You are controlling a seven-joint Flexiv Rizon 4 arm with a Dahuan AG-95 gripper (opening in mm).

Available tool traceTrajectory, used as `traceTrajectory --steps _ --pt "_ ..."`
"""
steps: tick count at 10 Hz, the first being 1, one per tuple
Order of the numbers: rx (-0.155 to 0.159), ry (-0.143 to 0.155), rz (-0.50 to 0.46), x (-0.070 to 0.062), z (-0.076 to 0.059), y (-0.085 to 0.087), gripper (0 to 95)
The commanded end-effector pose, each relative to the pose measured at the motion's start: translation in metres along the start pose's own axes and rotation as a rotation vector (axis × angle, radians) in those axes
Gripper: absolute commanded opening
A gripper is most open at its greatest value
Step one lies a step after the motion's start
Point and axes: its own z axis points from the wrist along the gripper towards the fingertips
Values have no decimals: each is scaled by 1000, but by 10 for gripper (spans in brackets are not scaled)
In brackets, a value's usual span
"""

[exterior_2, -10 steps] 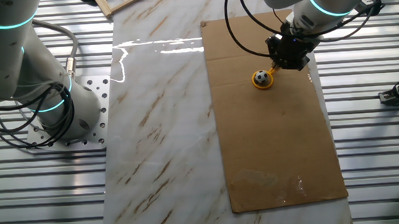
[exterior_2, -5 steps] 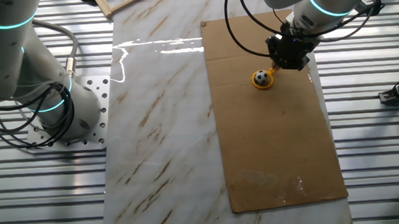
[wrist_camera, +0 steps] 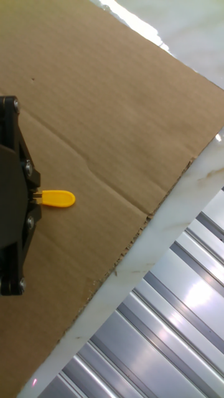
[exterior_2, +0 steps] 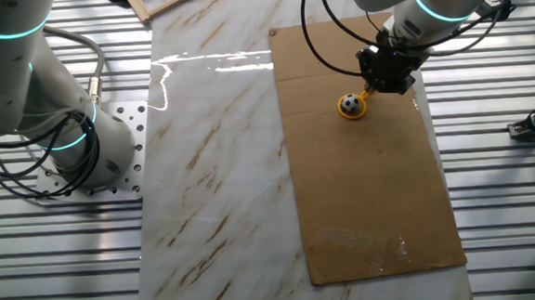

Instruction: Attach the bubble ring to the ball

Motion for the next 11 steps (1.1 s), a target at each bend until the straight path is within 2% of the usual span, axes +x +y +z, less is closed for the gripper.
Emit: traceTrajectory --steps 1,7,9,11 --pt "1 0 1 0 0 0 0" --pt "3 1 -4 0 0 0 0" --pt "0 -14 -2 0 0 0 0" --pt "2 -17 1 0 0 0 0"
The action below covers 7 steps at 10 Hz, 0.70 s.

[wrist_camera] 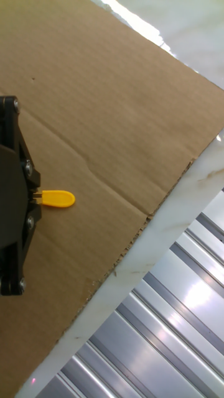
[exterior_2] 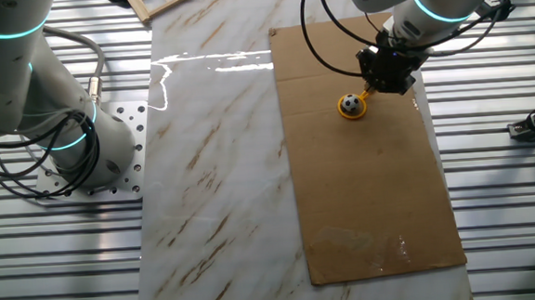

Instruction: Attach the bubble ring to the ball

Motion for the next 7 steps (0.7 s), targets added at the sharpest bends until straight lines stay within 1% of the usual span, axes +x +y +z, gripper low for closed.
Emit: traceTrajectory --steps 1,7 --pt "4 -1 -4 -1 1 -1 0" --pt "8 3 -4 -1 1 -1 0"
